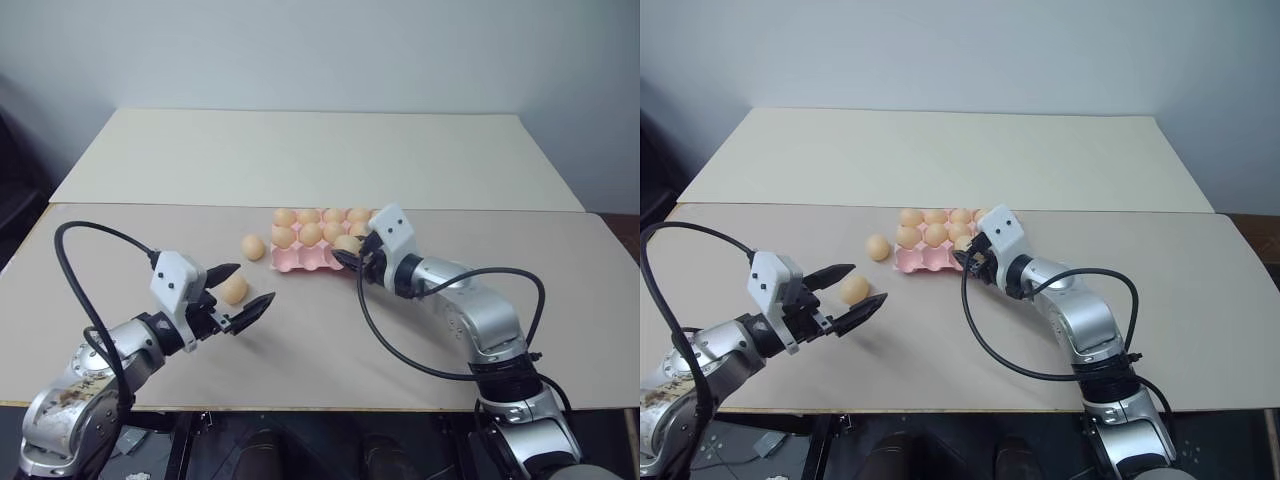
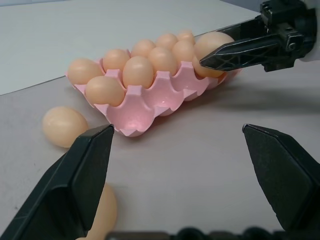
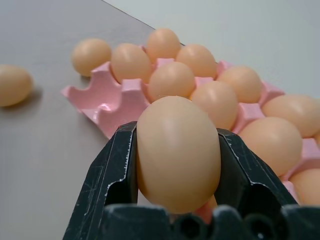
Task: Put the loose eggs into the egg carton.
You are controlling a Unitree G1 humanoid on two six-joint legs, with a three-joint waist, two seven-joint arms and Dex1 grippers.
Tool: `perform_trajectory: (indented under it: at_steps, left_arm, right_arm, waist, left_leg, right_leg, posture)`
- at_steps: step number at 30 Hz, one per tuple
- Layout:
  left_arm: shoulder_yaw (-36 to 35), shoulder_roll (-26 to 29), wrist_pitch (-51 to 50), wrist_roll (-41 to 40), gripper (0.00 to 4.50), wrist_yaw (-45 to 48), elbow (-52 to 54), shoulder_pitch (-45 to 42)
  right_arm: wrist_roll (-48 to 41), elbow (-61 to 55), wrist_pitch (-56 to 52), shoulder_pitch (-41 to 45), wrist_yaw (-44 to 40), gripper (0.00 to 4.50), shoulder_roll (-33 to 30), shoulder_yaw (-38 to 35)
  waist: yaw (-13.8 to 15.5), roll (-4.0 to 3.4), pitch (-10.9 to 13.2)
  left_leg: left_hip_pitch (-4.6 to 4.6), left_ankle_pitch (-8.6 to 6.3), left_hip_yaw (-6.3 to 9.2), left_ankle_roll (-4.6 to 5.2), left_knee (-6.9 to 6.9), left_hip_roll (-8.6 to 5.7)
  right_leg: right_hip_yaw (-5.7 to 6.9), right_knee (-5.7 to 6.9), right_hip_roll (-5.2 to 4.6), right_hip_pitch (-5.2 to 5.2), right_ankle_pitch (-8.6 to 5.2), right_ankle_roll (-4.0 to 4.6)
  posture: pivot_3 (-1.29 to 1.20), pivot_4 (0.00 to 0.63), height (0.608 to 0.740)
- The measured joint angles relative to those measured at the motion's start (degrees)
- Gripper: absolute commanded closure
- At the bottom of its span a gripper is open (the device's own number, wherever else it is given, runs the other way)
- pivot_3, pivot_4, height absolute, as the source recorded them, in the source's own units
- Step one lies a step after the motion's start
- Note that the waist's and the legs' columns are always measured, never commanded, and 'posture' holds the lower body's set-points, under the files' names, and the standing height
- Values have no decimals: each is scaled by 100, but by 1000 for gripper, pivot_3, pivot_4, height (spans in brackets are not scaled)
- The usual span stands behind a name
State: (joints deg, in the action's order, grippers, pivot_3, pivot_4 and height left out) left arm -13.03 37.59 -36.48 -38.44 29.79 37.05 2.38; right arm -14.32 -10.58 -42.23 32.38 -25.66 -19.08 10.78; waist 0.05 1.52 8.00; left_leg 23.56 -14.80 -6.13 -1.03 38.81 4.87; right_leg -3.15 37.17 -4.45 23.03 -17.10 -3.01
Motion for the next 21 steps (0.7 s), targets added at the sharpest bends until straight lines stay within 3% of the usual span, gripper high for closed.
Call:
perform_trajectory:
  at_steps: [19,21]
  left_arm:
    - [57,-74,-73,-11,0,-236,288,101]
    - [56,-75,-103,-16,0,-240,292,140]
  right_arm:
    - [467,831,26,477,-115,2745,446,411]
    - [476,831,-11,489,-64,2048,477,409]
  waist:
    - [-82,0,0]
    - [-83,0,0]
  left_leg:
    - [-1,2,-1,-4,-5,2]
    - [-1,2,-2,-4,-5,2]
  right_leg:
    - [0,3,1,3,0,0]
    - [0,2,1,3,0,0]
  posture:
    - [0,150,740]
    - [0,150,740]
